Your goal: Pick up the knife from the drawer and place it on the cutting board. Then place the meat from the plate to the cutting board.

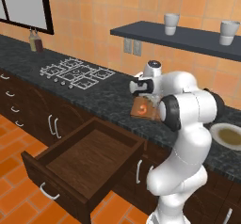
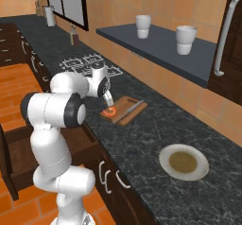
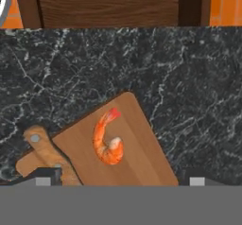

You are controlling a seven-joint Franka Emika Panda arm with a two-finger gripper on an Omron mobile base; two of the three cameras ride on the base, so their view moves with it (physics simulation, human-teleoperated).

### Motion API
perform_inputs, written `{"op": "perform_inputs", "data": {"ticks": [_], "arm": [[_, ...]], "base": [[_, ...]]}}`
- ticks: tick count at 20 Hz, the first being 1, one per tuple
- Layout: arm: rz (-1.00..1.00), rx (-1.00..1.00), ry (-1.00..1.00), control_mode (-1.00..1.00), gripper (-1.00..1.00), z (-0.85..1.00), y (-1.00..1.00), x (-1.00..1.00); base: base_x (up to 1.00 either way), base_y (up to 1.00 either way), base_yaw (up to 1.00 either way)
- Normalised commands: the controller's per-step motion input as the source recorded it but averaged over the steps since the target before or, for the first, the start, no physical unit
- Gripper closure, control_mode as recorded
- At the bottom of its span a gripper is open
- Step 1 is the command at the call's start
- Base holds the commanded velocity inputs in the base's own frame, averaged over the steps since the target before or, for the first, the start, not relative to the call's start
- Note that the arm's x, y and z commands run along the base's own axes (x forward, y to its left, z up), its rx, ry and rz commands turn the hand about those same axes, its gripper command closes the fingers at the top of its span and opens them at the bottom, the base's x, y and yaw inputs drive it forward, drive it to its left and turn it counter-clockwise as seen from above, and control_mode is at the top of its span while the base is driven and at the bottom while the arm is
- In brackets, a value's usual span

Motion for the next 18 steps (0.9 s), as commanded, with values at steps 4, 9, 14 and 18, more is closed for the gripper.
{"op": "perform_inputs", "data": {"ticks": [4, 9, 14, 18], "arm": [[0.13, -0.18, 0.07, -1.00, -1.00, 0.48, 0.88, -0.82], [0.31, -0.13, -0.01, -1.00, -1.00, 0.10, 0.42, -1.00], [0.32, -0.12, 0.01, -1.00, -1.00, 0.10, 0.30, -1.00], [0.26, -0.09, 0.15, -1.00, -1.00, 0.56, 0.36, -1.00]], "base": [[0.00, 0.00, 0.00], [0.00, 0.00, 0.00], [0.00, 0.00, 0.00], [0.00, 0.00, 0.00]]}}
